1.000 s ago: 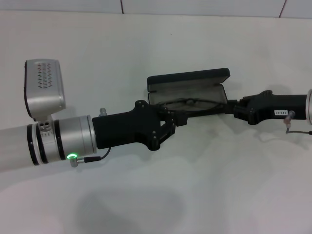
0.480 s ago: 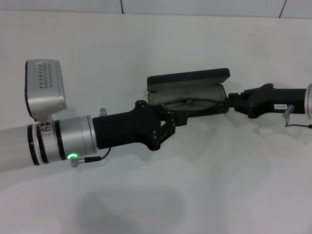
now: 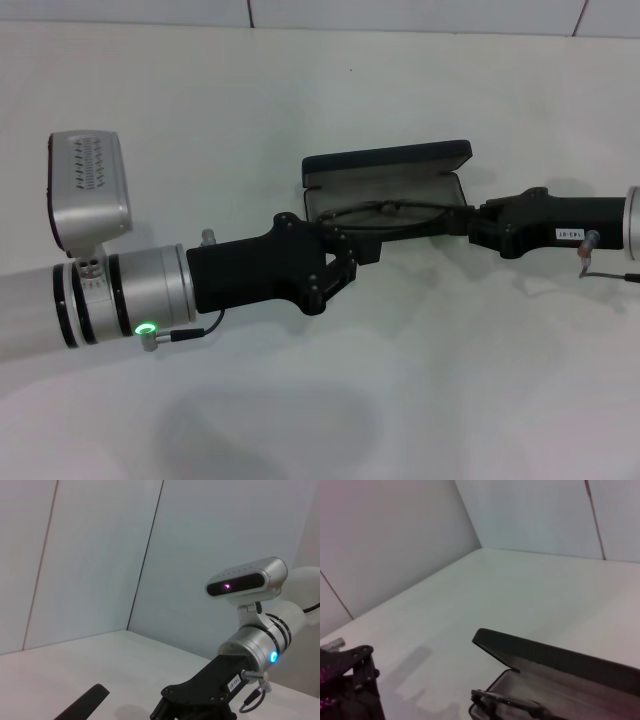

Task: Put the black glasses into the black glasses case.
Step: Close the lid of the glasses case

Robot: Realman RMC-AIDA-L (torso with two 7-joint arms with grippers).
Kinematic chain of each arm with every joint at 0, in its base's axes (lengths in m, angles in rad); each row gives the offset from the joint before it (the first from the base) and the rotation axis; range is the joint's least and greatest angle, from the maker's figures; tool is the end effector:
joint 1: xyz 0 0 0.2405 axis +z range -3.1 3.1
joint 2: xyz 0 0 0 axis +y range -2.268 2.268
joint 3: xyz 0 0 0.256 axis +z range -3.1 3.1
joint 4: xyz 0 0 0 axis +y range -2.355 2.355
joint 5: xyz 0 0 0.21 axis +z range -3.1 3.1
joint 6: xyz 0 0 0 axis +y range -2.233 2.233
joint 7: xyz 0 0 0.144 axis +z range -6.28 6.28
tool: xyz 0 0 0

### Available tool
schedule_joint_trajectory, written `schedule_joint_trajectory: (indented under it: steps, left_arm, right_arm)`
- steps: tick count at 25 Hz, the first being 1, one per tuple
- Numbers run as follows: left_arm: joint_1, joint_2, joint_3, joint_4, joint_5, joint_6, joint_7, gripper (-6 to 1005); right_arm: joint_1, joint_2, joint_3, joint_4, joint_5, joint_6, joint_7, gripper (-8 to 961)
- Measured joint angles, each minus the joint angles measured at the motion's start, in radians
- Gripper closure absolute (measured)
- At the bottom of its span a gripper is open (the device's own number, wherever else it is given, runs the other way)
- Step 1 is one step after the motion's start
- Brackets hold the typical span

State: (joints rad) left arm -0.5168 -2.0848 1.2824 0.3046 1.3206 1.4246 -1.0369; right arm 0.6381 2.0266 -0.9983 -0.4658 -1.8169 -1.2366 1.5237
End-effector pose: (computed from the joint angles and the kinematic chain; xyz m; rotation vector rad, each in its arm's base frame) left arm -0.2404 0.2953 -0.0782 -2.7340 -0.5484 -0.9831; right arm 0.2528 0.3664 -0.0377 -2.6882 0.8435 0.5354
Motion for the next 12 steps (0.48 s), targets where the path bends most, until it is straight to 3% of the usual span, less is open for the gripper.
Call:
schedule_joint_trajectory:
  steps: [12]
  left_arm:
    - [-0.008, 0.000, 0.000, 0.001, 0.000, -0.001, 0.000, 946]
  right_arm:
    - [0.008, -0.001, -0.024, 0.004, 0.012, 0.045, -0.003, 770]
